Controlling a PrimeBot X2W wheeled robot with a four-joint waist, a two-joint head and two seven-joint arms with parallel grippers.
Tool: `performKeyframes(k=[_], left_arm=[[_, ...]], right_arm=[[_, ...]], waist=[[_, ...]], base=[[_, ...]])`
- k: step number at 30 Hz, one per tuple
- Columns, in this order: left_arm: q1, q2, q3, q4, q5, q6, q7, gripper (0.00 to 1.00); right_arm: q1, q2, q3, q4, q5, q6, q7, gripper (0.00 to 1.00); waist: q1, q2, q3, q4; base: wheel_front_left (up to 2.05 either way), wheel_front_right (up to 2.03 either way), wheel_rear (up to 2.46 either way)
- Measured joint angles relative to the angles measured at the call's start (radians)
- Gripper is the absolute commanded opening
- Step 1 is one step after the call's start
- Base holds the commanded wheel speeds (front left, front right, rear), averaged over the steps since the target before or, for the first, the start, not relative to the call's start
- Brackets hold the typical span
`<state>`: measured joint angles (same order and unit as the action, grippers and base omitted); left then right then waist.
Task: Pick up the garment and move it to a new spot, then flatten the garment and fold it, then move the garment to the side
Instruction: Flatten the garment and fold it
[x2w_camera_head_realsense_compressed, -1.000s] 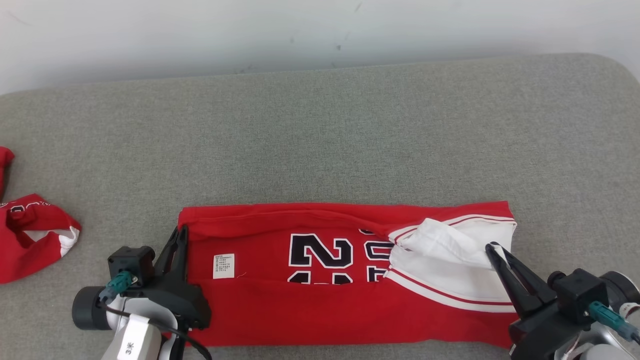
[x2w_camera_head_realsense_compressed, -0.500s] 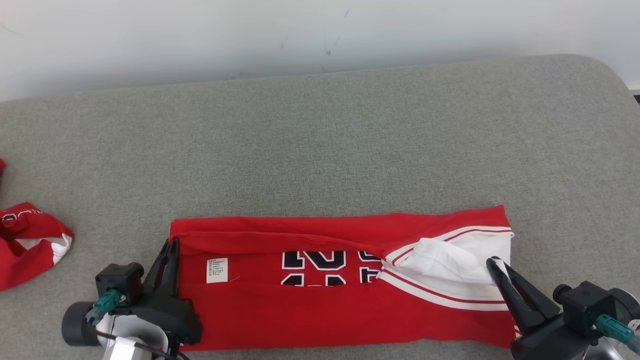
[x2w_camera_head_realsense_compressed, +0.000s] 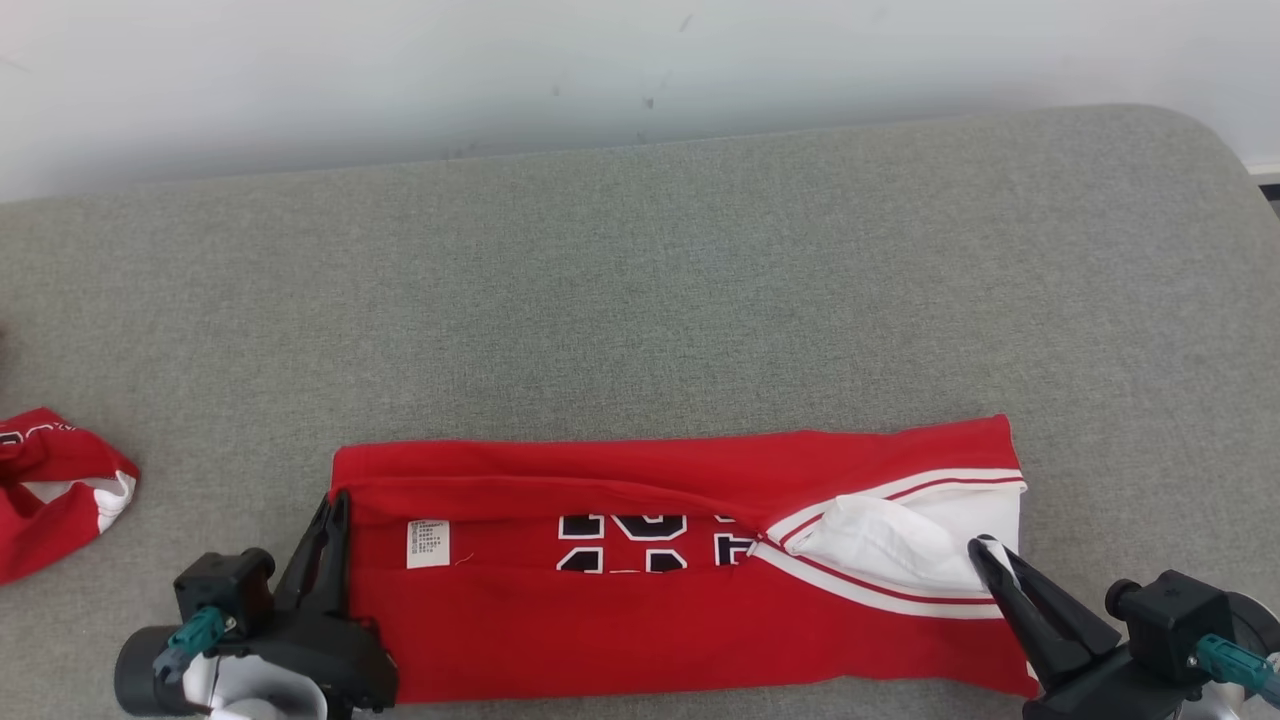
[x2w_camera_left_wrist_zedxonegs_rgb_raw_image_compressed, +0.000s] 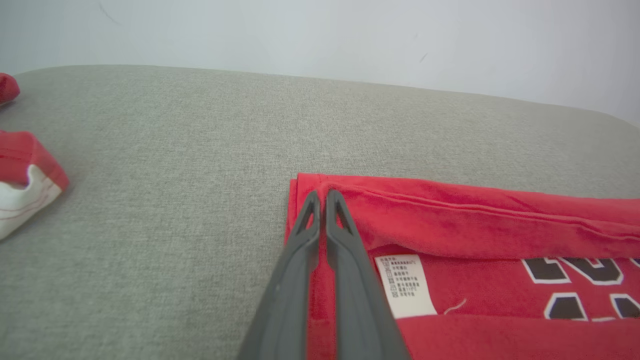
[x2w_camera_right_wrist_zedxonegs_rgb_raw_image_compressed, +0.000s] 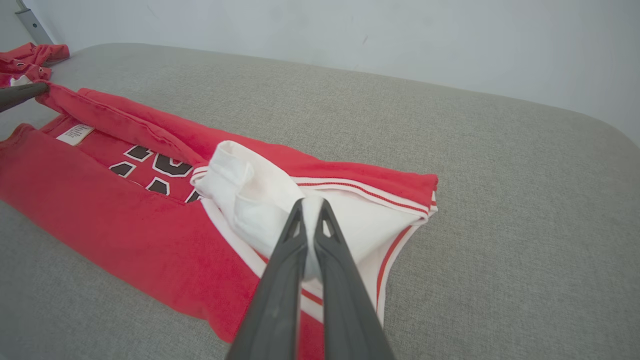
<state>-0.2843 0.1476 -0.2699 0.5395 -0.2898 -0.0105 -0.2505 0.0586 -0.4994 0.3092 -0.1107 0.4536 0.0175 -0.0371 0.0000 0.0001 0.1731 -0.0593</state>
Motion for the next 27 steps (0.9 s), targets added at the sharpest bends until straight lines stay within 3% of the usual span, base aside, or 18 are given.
performKeyframes(k=[4, 5, 8, 10, 27], left_arm=[[0.016, 0.003, 0.003, -0.004, 0.000, -0.008, 0.000, 0.00], [0.018, 0.004, 0.004, -0.003, 0.000, -0.008, 0.000, 0.05], [0.018, 0.005, 0.007, -0.002, 0.000, -0.007, 0.000, 0.44], [0.019, 0.008, 0.007, 0.003, 0.001, -0.007, 0.000, 1.00], [0.042, 0.023, 0.043, 0.005, 0.015, 0.046, 0.000, 1.00]], right_arm=[[0.012, -0.009, -0.002, -0.012, 0.010, 0.000, 0.023, 0.00], [0.017, -0.010, -0.001, -0.015, 0.014, 0.000, 0.030, 0.00], [0.019, -0.009, 0.002, -0.019, 0.022, 0.000, 0.048, 0.00], [0.020, -0.010, 0.003, -0.021, 0.030, 0.000, 0.057, 0.00], [0.061, -0.012, 0.016, -0.026, 0.088, 0.003, 0.153, 0.00]], waist=[[0.0000, 0.0000, 0.002, -0.003], [0.0000, 0.0000, 0.003, -0.003], [0.0000, 0.0000, 0.005, -0.004], [0.0000, 0.0000, 0.007, -0.004], [0.0000, 0.0000, 0.020, 0.001]], base=[[0.00, 0.00, 0.00], [0.00, 0.00, 0.00], [0.00, 0.00, 0.00], [0.00, 0.00, 0.00], [0.00, 0.00, 0.00]])
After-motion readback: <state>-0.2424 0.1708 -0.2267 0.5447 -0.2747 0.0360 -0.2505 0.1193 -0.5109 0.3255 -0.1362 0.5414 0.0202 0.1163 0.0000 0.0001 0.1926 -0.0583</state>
